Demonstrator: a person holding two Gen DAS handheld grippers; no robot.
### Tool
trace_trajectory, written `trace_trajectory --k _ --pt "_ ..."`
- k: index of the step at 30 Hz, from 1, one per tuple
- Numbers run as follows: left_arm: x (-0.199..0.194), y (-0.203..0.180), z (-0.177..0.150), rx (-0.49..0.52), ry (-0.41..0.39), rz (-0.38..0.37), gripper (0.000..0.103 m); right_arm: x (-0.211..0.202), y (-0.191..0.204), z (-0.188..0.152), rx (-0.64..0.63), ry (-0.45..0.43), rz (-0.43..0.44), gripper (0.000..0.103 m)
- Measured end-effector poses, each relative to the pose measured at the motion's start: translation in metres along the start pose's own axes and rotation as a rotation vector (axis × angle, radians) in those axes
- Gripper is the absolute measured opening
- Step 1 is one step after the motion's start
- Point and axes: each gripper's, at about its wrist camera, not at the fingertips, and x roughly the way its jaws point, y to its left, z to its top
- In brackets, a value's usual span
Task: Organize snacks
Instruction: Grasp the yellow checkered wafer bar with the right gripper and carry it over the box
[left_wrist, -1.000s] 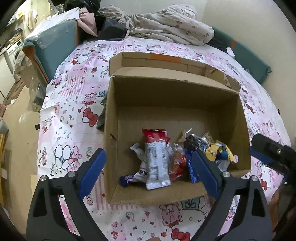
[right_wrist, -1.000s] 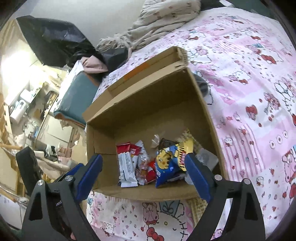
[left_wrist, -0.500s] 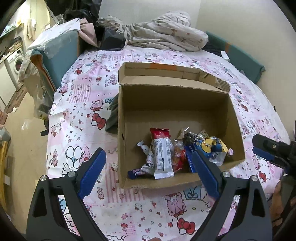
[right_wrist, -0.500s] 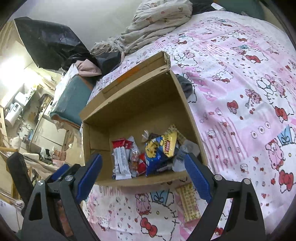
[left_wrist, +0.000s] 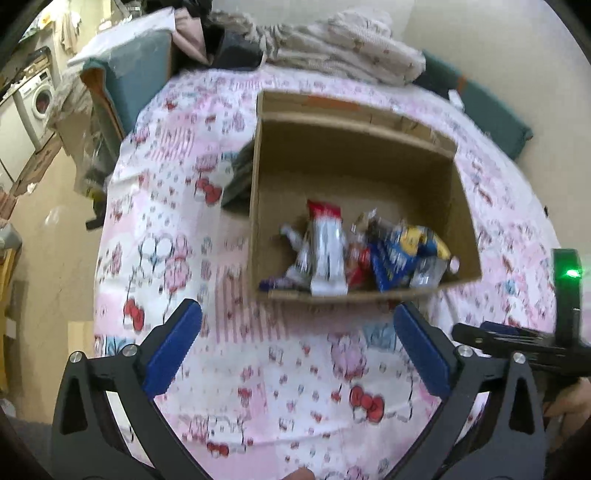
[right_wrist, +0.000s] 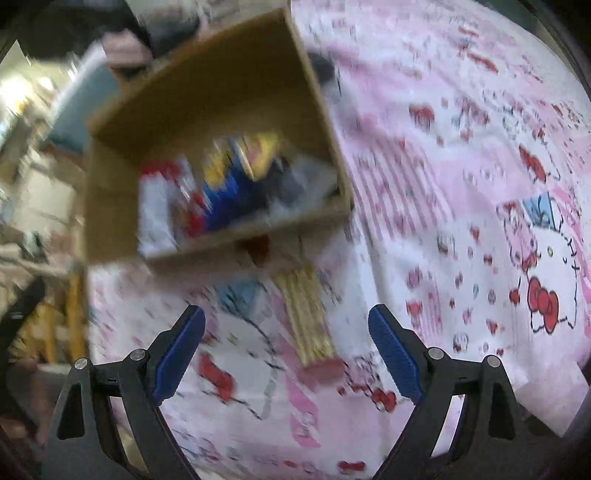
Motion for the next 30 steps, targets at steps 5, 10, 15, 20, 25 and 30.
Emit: trace_trajectory --k 5,10,15,20,25,30 --pt "0.006 0.004 -0.019 -0.003 0.067 0.046 0.102 0.045 0.022 -0.004 -0.151 0.126 -0.168 0.092" --pt "0.012 0.012 -0.027 -0.035 0.091 0.078 0.102 0.075 0.038 -0.009 -0.275 0.195 -0.284 0.089" --pt "0.014 0.018 -0.024 -0.064 0.096 0.081 0.102 0.070 0.043 -0.013 -0.306 0.185 -0.256 0.031" --pt "0.019 0.020 -0.023 -0.082 0.120 0.098 0.102 0.057 0.036 -0.013 -0.259 0.179 -0.190 0.027" --pt "0.017 0.021 -0.022 -0.084 0.110 0.108 0.102 0.040 0.044 -0.019 -0.273 0.162 -0.086 0.027" --pt "0.017 0.027 -0.022 -0.107 0.102 0.132 0.102 0.024 0.061 -0.031 -0.333 0.152 0.045 0.027"
